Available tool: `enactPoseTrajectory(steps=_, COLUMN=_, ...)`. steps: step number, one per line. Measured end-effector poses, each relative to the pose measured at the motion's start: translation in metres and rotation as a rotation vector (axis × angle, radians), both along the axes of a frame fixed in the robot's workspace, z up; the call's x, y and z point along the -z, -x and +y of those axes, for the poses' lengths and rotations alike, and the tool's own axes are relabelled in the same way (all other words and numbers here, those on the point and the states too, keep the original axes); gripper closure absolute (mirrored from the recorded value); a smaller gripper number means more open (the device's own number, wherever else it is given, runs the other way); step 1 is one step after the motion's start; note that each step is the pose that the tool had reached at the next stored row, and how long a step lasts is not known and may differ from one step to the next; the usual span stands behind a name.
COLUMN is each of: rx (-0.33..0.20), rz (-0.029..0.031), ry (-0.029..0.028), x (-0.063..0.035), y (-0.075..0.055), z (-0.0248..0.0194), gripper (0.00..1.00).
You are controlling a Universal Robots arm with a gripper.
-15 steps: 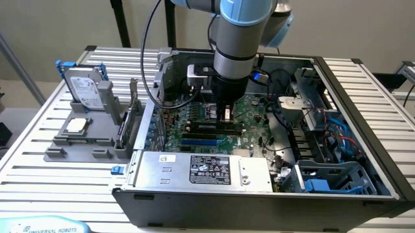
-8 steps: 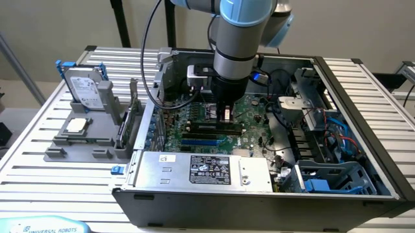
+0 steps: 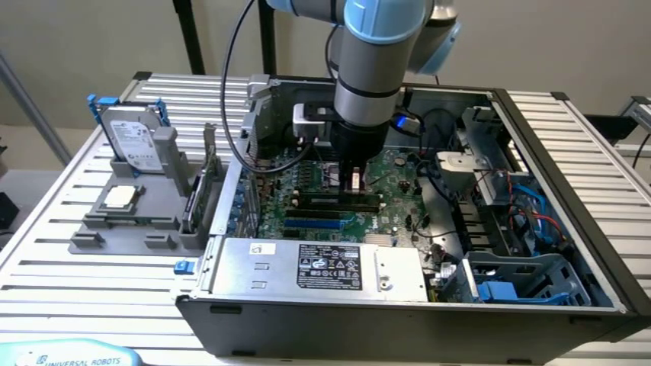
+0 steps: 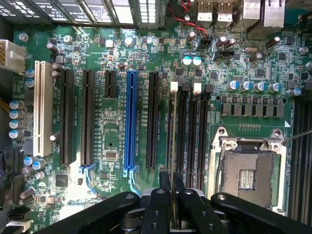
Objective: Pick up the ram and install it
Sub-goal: 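Insert the ram into the slot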
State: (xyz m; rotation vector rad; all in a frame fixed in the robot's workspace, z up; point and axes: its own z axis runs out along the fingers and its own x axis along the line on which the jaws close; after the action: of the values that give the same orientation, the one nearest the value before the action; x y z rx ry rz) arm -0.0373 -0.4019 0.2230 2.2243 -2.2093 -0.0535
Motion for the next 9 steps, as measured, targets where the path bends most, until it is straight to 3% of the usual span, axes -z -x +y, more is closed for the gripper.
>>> enactPoseTrajectory(steps=9, rx=0.000, rz=-0.0001, ry=-0.0001, x=0.0008, y=0.0000, z=0.0011, gripper=0.86)
